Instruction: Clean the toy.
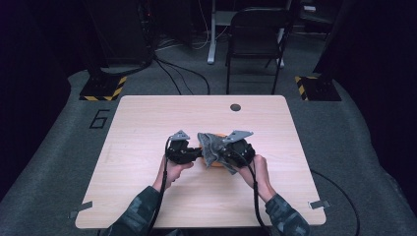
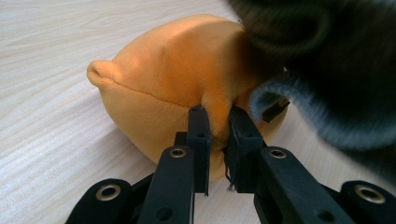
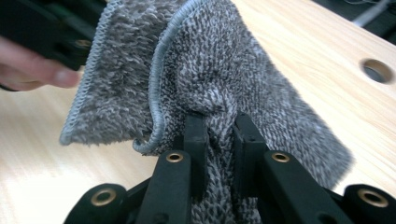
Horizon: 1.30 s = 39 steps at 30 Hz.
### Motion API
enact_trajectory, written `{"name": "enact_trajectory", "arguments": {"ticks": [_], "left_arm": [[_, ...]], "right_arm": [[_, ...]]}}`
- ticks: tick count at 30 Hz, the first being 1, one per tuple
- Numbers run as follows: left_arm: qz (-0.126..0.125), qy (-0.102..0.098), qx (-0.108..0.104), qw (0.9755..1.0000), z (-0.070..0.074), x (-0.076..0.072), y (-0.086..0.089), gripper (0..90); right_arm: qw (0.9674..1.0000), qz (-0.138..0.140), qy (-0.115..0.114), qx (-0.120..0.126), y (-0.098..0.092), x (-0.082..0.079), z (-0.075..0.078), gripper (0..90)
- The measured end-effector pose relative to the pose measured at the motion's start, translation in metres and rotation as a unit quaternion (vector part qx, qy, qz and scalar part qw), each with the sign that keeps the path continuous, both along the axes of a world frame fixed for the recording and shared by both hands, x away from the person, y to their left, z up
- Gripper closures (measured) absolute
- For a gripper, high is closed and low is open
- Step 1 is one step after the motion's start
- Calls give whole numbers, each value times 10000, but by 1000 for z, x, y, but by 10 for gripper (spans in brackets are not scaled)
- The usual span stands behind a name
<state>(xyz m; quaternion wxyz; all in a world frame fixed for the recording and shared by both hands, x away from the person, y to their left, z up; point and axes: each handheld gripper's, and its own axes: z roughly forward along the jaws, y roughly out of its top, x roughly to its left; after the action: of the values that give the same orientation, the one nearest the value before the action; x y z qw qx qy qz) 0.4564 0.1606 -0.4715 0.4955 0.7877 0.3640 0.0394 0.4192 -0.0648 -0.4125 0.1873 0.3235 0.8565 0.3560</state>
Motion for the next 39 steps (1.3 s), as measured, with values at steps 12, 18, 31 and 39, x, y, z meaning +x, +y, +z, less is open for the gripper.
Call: {"name": "enact_trajectory", "arguments": {"ticks": [12, 18, 31, 39], "left_arm": [[-6, 28, -28, 10000, -1, 1, 1, 810], [4, 57, -38, 10000, -1, 2, 1, 810], [-32, 77, -74, 9999, -2, 3, 2, 810], [14, 116, -102, 9999, -2, 3, 3, 809]], "right_arm": [[9995, -170, 159, -230, -11, 3, -15, 790], [9983, -472, 220, -252, -39, 12, -21, 789], [9909, -1119, 637, -392, -70, 35, -45, 788], [9920, -1109, 529, -304, -74, 32, -39, 786]]}}
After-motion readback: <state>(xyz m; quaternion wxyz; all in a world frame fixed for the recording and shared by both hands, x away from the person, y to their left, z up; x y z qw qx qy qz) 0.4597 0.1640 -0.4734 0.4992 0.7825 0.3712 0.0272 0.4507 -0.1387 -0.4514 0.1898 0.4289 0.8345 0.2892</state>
